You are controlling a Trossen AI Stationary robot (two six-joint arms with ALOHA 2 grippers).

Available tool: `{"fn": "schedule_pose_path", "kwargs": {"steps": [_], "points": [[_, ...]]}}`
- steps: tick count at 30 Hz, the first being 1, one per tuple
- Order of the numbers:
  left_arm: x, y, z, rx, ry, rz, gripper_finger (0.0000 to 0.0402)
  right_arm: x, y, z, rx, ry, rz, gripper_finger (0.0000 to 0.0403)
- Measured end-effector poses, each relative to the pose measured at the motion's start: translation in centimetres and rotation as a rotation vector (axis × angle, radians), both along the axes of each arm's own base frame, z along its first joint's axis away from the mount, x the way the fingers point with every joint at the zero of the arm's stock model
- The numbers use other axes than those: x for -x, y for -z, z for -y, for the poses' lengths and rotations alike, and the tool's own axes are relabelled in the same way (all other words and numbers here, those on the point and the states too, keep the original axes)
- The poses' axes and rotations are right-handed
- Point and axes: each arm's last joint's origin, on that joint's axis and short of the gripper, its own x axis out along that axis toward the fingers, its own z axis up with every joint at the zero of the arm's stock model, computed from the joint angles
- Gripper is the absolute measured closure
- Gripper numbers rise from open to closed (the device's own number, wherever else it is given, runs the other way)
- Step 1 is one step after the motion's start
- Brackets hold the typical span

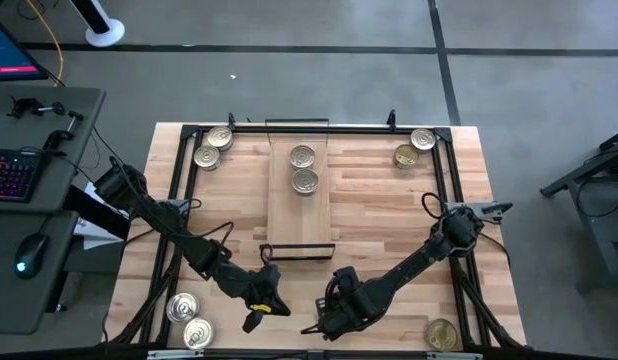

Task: Stack canned seafood by type on shelf
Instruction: Stack the blue pink tuna can on top of the other blue pink tuna can on the shelf

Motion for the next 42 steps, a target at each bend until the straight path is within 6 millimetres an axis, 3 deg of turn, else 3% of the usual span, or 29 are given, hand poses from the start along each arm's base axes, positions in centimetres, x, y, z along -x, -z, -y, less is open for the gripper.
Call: {"fn": "schedule_pose_path", "kwargs": {"steps": [5,9,18,26,32,42], "points": [[-0.1,-0.3,0.2,0.01,0.023,0.037,0.0402,0.5,-1.2,0.2,0.033,-0.076,-0.055,0.0233],[0.3,-0.7,0.9,-0.015,0.139,0.068,0.0401,0.9,-2.1,0.4,0.058,-0.166,-0.108,0.0233],[2.3,-0.8,3.1,0.04,0.248,0.025,0.0401,2.4,-2.5,-0.3,0.016,-0.403,-0.248,0.0233],[4.8,-3.7,3.4,0.057,0.235,0.089,0.0402,4.6,-2.6,-0.5,-0.027,-0.524,-0.367,0.0233],[7.7,-5.9,2.4,-0.027,0.149,0.082,0.0402,7.8,-4.6,2.1,-0.044,-0.464,-0.328,0.0233],[11.6,-6.9,-0.3,-0.238,-0.041,0.014,0.0402,12.8,-8.2,9.8,0.027,-0.06,0.246,0.0233]]}}
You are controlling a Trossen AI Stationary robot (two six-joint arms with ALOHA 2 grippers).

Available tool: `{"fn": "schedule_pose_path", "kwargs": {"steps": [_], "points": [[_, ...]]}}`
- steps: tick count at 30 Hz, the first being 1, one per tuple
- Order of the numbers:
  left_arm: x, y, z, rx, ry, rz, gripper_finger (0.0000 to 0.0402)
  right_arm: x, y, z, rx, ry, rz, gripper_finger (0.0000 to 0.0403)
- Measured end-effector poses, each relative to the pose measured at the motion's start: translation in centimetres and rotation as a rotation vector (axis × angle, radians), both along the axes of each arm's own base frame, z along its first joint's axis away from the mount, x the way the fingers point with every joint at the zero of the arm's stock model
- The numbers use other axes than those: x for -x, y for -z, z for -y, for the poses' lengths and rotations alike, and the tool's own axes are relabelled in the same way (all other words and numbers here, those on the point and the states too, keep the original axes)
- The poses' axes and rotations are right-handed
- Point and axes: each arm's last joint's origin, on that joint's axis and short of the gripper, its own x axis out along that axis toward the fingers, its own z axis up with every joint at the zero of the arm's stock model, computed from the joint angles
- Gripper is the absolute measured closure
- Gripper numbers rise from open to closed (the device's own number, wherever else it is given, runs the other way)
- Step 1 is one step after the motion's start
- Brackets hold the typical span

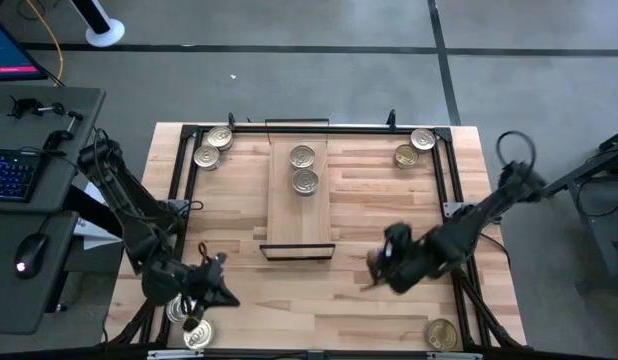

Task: Stack canned seafood by type on shelf
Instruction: Stack the blue pink tuna can on top of the other blue pink tuna can on the shelf

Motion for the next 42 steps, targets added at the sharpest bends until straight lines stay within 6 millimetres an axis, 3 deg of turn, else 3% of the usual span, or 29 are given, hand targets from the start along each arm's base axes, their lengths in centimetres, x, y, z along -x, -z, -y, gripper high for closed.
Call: {"fn": "schedule_pose_path", "kwargs": {"steps": [4,7,13,19,22,25,29,34,38,42], "points": [[0.6,0.0,-1.5,-0.073,-0.091,-0.025,0.0401,0.0,-0.5,3.9,0.044,0.129,0.215,0.0233],[0.8,-0.2,-2.7,-0.117,-0.128,-0.036,0.0402,-1.6,-0.6,6.8,0.052,0.158,0.364,0.0233],[0.8,-0.9,-5.9,-0.226,-0.179,-0.046,0.0401,-4.8,-0.2,13.7,0.092,0.209,0.525,0.0233],[0.0,-1.8,-9.5,-0.22,-0.34,-0.048,0.0401,-5.2,-0.3,21.2,0.093,0.269,0.672,0.0233],[-0.6,-2.0,-11.1,-0.243,-0.411,-0.043,0.0402,-5.2,0.3,24.3,0.072,0.261,0.744,0.0233],[-1.5,-2.2,-12.4,-0.233,-0.496,-0.032,0.0402,-6.1,2.2,27.0,0.022,0.213,0.755,0.0233],[-2.4,-2.3,-14.1,-0.213,-0.6,-0.021,0.0402,-8.2,4.7,29.8,-0.022,0.132,0.851,0.0233],[-2.9,-2.5,-15.5,-0.192,-0.687,-0.012,0.0402,-9.2,6.8,32.8,-0.058,0.125,0.959,0.0233],[-3.1,-2.3,-16.6,-0.189,-0.748,-0.015,0.0401,-9.9,9.3,33.7,-0.126,0.16,0.952,0.0233],[-3.3,-2.0,-17.7,-0.192,-0.793,-0.038,0.0402,-10.6,10.3,33.8,-0.151,0.18,0.983,0.0233]]}}
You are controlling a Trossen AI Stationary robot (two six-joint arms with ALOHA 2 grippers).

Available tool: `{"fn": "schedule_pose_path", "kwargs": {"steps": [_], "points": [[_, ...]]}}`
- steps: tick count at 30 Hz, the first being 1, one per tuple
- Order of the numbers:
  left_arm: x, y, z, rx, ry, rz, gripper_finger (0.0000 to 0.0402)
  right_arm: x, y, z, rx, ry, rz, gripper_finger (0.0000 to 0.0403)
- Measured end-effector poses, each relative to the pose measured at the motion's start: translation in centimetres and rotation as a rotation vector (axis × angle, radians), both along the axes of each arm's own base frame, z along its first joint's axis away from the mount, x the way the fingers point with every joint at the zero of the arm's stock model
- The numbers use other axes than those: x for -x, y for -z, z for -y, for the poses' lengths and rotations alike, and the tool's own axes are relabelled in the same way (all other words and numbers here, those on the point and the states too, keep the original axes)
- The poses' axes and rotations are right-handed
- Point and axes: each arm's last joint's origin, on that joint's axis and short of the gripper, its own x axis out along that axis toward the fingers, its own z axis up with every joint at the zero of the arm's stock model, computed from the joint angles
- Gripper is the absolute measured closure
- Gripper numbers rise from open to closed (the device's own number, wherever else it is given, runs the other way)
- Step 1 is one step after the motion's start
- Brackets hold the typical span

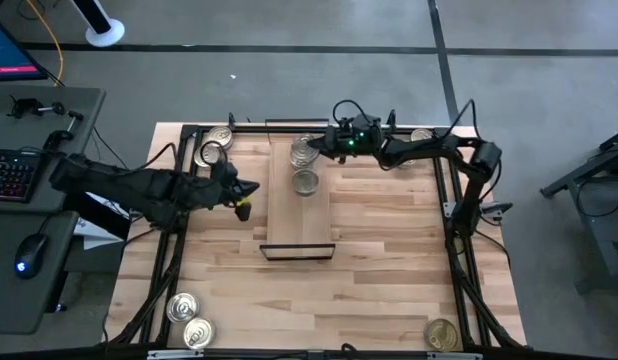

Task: Stack canned seafood by type on shelf
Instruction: Stack the blue pink tuna can on top of the other blue pink tuna can on the shelf

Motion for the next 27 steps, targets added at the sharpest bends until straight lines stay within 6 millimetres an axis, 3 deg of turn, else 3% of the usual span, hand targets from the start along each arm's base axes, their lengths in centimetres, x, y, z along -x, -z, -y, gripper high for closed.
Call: {"fn": "schedule_pose_path", "kwargs": {"steps": [5,12,27], "points": [[-0.1,0.1,-0.9,-0.005,0.037,-0.034,0.0402,-0.4,0.6,-0.4,-0.012,0.096,-0.032,0.0232],[-0.2,0.1,-2.1,-0.019,0.091,-0.075,0.0402,-0.8,0.6,-0.9,0.007,0.154,-0.039,0.0175],[-0.3,0.2,-2.5,0.023,0.162,-0.083,0.0401,-1.9,1.1,-3.5,-0.052,0.16,-0.083,0.0166]]}}
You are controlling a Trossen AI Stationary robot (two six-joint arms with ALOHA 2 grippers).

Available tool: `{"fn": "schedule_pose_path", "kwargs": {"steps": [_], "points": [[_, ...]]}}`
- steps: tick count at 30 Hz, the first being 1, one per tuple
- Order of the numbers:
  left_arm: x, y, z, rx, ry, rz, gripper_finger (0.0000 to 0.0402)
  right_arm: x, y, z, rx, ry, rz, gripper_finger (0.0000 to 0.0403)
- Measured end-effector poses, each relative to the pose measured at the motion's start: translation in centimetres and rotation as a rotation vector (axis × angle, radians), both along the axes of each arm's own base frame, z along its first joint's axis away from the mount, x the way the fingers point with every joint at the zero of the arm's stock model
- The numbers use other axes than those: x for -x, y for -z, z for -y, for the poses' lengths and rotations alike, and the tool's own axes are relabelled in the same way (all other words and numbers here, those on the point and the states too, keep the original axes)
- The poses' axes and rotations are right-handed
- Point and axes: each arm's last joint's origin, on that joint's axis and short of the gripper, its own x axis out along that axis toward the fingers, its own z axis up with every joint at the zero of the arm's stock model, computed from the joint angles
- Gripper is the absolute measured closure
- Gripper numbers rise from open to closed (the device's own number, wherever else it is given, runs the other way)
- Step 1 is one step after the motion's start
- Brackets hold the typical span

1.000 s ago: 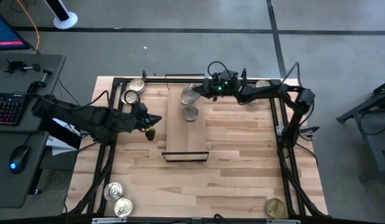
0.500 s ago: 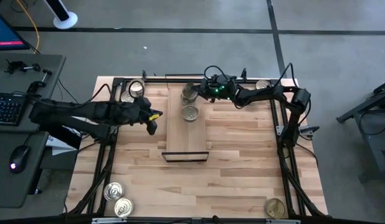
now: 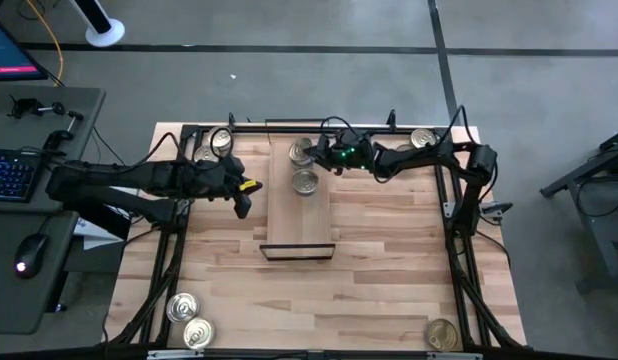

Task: Stack canned seafood by type on shelf
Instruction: Stack the blue pink tuna can on top of the other blue pink tuna can on the shelf

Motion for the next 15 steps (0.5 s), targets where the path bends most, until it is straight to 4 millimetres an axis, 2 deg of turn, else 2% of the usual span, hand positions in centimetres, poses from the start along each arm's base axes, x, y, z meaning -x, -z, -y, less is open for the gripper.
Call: {"fn": "schedule_pose_path", "kwargs": {"steps": [5,10,15], "points": [[0.0,0.0,0.0,0.0,0.0,0.0,0.0401,-0.8,-0.8,0.3,-0.041,-0.051,-0.123,0.0166],[0.0,0.0,0.0,0.01,0.01,0.001,0.0401,-2.4,-3.9,0.2,0.081,-0.142,-0.227,0.0165],[0.0,0.0,0.1,0.028,0.035,0.0,0.0401,-2.1,-5.0,0.8,0.083,-0.146,-0.376,0.0165]]}}
